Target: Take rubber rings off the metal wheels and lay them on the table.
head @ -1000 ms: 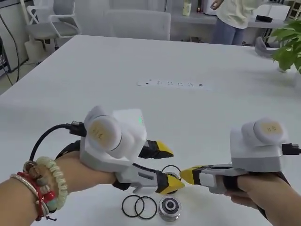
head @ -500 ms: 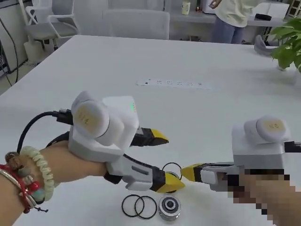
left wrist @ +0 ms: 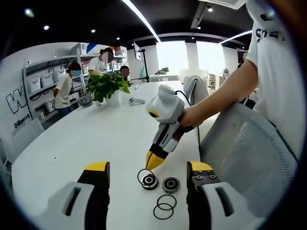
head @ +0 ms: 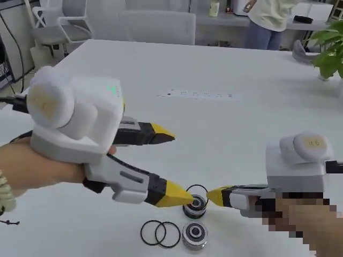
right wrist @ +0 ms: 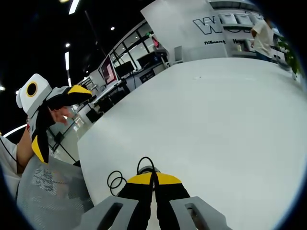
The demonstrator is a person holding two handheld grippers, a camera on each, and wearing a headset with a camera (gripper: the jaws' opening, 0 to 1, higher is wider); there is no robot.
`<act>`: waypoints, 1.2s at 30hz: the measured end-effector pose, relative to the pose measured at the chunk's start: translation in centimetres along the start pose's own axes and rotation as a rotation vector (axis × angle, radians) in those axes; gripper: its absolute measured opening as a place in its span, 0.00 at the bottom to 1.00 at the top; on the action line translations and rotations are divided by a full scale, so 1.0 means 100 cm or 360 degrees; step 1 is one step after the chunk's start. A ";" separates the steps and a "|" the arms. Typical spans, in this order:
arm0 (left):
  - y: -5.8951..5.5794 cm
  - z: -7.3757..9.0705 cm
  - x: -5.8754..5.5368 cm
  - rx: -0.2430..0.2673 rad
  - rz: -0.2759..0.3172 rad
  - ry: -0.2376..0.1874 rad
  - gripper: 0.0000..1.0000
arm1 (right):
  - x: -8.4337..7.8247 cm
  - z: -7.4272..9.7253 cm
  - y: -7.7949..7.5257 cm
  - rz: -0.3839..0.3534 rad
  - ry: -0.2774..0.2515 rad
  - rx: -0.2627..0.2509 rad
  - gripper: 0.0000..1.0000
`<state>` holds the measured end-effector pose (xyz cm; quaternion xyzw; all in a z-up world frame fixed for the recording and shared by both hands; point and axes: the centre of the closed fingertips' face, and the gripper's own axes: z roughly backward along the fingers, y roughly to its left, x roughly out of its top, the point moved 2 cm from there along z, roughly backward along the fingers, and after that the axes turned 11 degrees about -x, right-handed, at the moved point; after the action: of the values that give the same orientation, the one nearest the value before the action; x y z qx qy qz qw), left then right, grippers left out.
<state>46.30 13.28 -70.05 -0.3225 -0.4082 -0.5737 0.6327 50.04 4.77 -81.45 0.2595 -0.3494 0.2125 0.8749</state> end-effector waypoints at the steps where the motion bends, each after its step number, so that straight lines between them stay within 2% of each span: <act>1: -0.001 0.003 0.000 0.0009 0.0000 0.0000 0.65 | 0.000 0.000 0.000 0.0000 0.0001 0.0001 0.00; 7: -0.005 0.024 0.002 0.0080 0.0013 -0.0038 0.68 | -0.002 -0.001 0.001 0.0010 0.0013 0.0006 0.00; 13: -0.010 0.043 -0.011 0.0136 0.0035 0.0014 0.71 | -0.002 -0.001 0.002 0.0010 0.0016 0.0009 0.00; 17: -0.012 0.054 -0.017 0.0179 0.0070 0.0008 0.73 | -0.003 -0.001 0.001 0.0001 0.0018 0.0011 0.00; 23: -0.017 0.064 -0.031 0.0220 0.0111 0.0033 0.77 | -0.003 0.000 0.000 -0.0006 0.0017 0.0007 0.00; 28: -0.025 0.069 -0.040 0.0240 0.0159 0.0017 0.79 | -0.004 0.000 -0.001 -0.0012 0.0017 0.0005 0.00; 33: -0.028 0.074 -0.048 0.0288 0.0213 -0.0019 0.81 | -0.003 0.000 -0.002 -0.0013 0.0016 0.0005 0.00; 36: -0.031 0.073 -0.054 0.0286 0.0231 -0.0020 0.81 | -0.004 0.000 -0.002 -0.0015 0.0016 0.0005 0.00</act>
<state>42.09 21.76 -71.64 -0.2968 -0.4374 -0.4854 0.6964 49.92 4.57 -81.78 0.2613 -0.3435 0.2103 0.8772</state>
